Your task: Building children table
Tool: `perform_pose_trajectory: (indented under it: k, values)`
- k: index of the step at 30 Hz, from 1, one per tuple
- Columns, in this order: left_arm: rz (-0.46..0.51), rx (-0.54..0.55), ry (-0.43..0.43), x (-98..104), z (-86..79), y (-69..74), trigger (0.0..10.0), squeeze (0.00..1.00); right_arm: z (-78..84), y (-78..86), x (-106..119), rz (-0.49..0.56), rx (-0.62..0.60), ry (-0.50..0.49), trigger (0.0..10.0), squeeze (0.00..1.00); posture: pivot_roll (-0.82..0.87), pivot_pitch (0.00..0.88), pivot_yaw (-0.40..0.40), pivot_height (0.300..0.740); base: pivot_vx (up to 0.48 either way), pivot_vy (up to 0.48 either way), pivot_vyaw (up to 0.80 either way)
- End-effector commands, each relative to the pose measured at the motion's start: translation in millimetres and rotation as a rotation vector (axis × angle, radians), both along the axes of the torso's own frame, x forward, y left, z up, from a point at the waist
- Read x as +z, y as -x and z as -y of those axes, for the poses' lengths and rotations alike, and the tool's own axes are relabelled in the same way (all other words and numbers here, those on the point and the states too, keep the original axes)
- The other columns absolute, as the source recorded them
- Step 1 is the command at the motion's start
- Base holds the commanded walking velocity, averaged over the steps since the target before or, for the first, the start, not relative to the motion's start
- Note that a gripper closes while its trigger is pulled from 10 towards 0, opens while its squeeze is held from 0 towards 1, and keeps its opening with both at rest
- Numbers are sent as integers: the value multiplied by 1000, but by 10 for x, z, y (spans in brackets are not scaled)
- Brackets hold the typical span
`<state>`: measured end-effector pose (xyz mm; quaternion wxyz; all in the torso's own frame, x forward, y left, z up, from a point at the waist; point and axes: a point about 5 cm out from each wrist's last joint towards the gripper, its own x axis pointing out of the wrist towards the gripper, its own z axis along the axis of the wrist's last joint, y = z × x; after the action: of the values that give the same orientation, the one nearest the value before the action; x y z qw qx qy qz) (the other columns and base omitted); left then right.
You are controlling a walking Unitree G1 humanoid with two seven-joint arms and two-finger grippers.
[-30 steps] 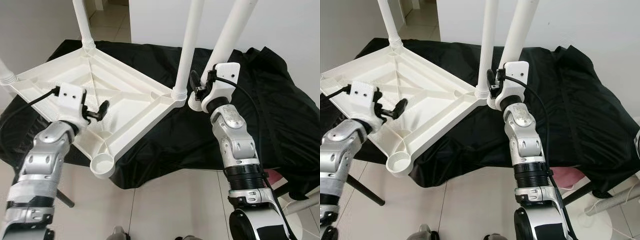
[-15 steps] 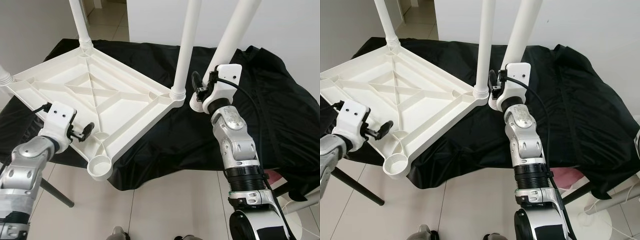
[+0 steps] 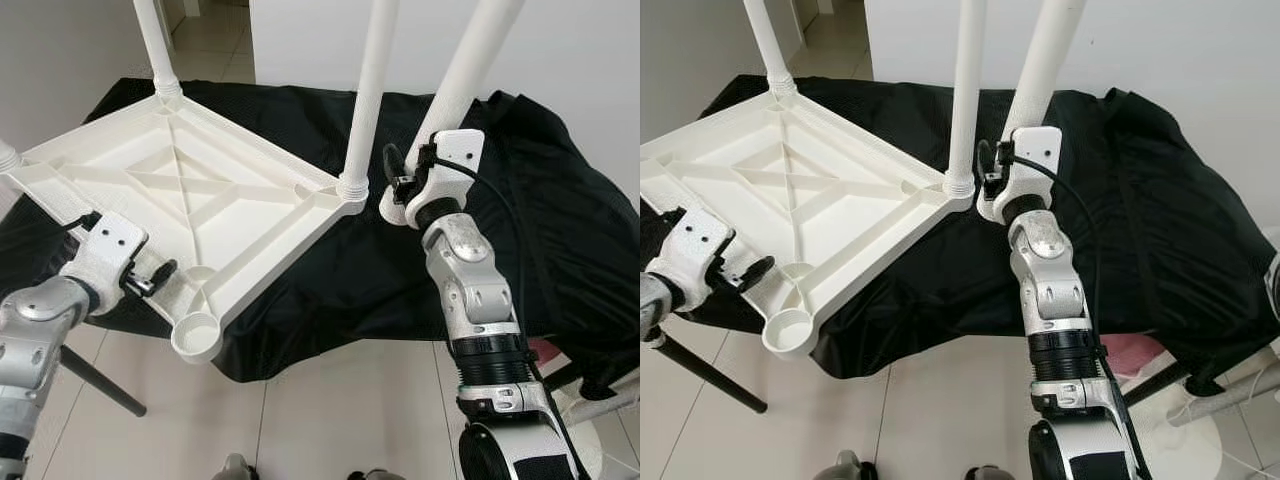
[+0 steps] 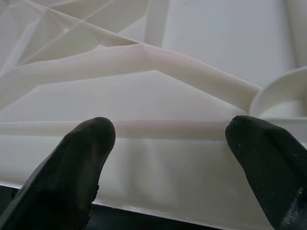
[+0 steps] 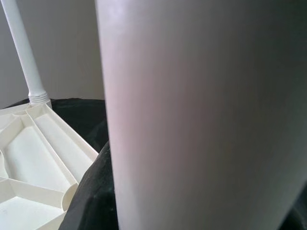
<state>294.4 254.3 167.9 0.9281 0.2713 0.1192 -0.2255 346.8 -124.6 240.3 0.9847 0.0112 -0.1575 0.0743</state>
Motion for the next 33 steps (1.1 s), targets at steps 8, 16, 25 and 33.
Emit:
perform_pose_trajectory:
  k: [8,16,25,33]
  values:
    - [-134,-168,-52,-210,236,172,10000,0,-1,2,32,18,7,5,10000,0,10,92,-21,740,0,0,0]
    - [-143,-265,-18,-389,658,165,10000,0,-4,-2,36,18,9,12,10000,0,4,88,-21,740,0,0,0]
    - [-90,-360,80,-345,1130,141,10000,0,-15,1,33,18,11,11,10000,0,0,80,-11,740,0,0,0]
    - [-25,-409,167,-249,1574,65,10000,0,-31,0,19,17,16,12,10000,0,-2,65,-2,740,0,0,0]
